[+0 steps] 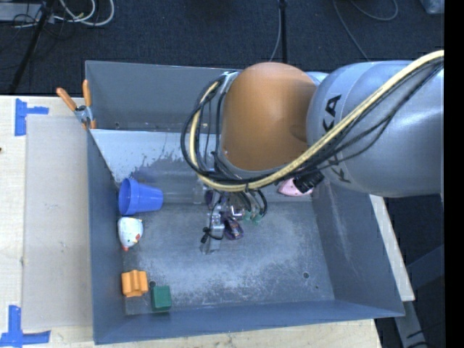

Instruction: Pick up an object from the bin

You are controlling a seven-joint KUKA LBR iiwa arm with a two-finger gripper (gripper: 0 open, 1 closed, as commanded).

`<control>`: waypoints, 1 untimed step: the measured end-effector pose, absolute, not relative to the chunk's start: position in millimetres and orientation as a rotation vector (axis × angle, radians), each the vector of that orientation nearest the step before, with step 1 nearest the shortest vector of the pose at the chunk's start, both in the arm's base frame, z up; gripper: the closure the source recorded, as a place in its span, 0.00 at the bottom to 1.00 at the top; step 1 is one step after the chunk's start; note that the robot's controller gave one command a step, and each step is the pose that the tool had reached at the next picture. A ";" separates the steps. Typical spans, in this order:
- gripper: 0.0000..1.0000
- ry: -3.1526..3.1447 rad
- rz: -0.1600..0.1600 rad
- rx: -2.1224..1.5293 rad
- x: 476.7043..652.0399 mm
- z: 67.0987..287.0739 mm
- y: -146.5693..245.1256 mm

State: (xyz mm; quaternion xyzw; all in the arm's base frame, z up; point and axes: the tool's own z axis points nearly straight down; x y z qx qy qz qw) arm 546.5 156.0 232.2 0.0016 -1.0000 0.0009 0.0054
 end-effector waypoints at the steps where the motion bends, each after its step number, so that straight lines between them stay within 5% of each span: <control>1: 0.00 -3.139 0.000 -0.001 548.0 236.9 155.1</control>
Offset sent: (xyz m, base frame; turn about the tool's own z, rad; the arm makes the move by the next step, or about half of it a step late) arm -0.0533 0.0061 -0.0990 -0.0866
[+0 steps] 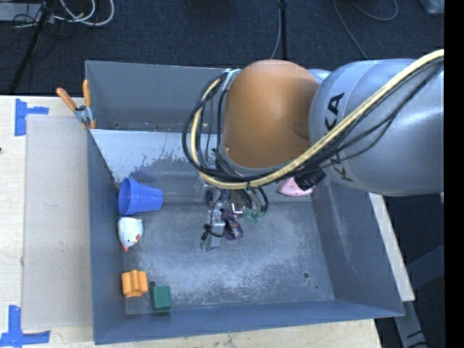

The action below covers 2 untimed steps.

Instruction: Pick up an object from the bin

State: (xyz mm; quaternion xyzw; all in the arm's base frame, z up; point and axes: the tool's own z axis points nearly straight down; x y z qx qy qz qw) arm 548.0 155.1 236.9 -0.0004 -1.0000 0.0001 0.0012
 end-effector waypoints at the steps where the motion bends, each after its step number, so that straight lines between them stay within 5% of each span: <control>1: 0.00 -3.140 0.000 0.061 524.5 191.7 157.8; 2: 0.00 -3.117 0.000 0.205 498.8 181.3 118.4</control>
Offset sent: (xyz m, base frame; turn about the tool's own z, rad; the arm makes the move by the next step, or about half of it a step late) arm -0.0577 -0.0716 -0.0334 -0.1649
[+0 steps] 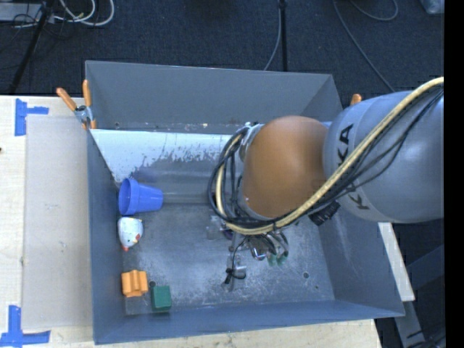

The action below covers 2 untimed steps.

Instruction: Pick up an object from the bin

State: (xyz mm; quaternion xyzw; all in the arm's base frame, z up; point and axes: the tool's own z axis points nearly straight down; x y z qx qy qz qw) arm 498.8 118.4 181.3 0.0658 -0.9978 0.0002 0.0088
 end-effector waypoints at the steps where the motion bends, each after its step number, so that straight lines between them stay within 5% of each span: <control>1: 0.00 -3.136 0.005 0.116 490.2 191.8 87.0; 2: 0.00 -3.122 0.002 -0.219 493.1 183.9 66.3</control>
Offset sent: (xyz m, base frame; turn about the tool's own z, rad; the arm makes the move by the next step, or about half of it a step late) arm 0.0087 -0.1185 -0.0082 0.0495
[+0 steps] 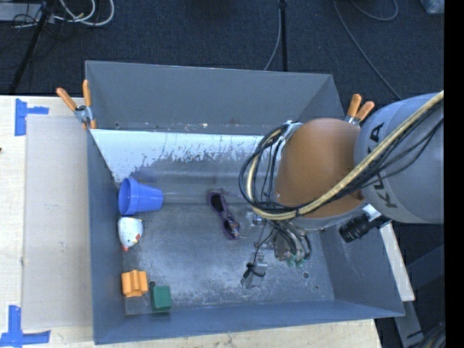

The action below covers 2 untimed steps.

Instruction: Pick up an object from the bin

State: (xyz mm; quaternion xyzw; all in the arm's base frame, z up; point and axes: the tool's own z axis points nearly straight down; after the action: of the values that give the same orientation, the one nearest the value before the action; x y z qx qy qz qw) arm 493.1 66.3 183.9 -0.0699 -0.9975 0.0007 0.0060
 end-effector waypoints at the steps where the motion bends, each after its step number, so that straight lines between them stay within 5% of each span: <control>1: 0.00 -3.133 0.007 0.020 541.1 211.4 69.2; 2: 0.00 -3.134 0.000 0.054 543.3 186.6 29.9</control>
Offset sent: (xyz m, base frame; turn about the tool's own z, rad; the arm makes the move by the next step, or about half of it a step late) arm 0.0440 -0.0639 -0.0165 -0.1582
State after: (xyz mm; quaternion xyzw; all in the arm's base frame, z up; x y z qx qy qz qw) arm 543.3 29.9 186.6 0.0173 -0.9998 -0.0001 0.0036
